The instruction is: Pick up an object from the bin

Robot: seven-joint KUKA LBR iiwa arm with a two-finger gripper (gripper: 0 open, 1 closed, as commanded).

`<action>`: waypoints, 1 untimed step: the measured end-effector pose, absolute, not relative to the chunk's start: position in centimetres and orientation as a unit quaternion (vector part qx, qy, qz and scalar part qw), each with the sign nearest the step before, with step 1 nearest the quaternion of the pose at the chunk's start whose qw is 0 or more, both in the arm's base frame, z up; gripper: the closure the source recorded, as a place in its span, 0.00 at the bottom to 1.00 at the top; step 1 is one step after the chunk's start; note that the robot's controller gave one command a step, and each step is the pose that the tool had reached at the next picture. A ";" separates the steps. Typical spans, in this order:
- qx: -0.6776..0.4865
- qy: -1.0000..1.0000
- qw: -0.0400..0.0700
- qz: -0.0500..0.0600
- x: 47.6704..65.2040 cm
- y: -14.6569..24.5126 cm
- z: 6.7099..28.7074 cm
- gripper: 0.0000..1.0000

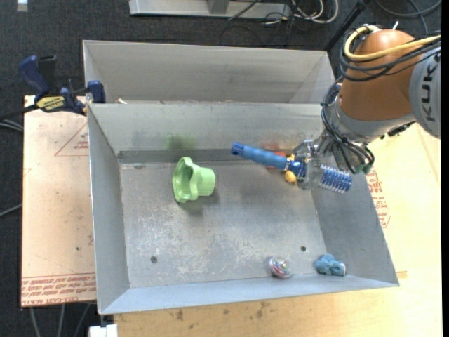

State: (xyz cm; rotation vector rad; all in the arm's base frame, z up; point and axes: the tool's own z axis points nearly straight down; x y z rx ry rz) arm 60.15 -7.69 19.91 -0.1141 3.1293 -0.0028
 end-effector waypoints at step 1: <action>-0.147 0.989 0.003 -0.001 57.8 -8.1 27.2 1.00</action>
Offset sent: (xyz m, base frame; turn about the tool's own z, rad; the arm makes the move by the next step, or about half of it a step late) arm -0.0244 -0.0044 0.0718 -0.2249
